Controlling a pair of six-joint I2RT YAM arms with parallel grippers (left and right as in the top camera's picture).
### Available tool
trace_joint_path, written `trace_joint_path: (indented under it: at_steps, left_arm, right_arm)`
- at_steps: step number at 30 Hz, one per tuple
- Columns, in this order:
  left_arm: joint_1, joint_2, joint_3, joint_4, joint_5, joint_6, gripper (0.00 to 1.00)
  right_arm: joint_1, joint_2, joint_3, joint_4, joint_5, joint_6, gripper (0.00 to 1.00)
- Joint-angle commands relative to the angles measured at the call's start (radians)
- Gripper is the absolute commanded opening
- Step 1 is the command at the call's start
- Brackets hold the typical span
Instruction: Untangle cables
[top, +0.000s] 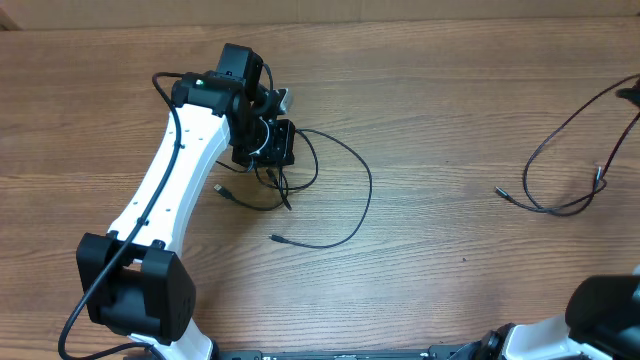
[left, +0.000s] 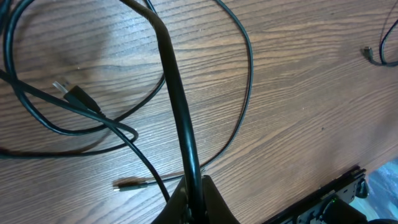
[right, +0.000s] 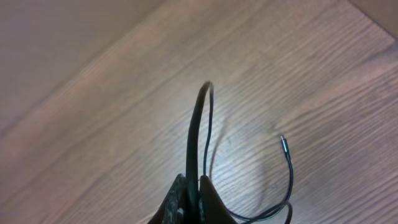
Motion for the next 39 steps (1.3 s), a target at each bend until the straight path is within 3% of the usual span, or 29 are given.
trace_joint_path:
  at_steps: [1,4,9,14,24,28,39]
  left_arm:
    - [-0.001,-0.063,0.019,0.002,0.011,0.042,0.04]
    - [-0.001,-0.095,0.019,0.006,0.011,0.057,0.04]
    - [-0.001,-0.165,0.019,0.027,0.014,0.057,0.04]
    - [-0.016,-0.231,0.019,0.044,0.02,0.057,0.05]
    - [-0.1,-0.36,0.019,0.247,0.024,0.06,0.04]
    - [-0.082,-0.409,0.019,0.312,0.008,0.048,0.04]
    - [-0.07,-0.441,0.019,0.473,-0.004,-0.209,0.04]
  right_arm:
    - [0.0,0.011,-0.006,0.007,0.023,0.008,0.29]
    - [0.0,0.011,-0.006,0.007,-0.019,0.008,0.7]
    - [0.0,0.011,-0.006,-0.001,-0.273,0.007,0.98]
    - [0.013,0.011,-0.006,-0.032,-0.504,0.006,1.0]
    - [0.217,0.011,-0.01,-0.224,-0.508,-0.22,1.0]
    - [0.312,0.011,-0.035,-0.262,-0.466,-0.222,1.0]
    - [0.571,0.011,-0.183,-0.222,-0.466,-0.222,1.0]
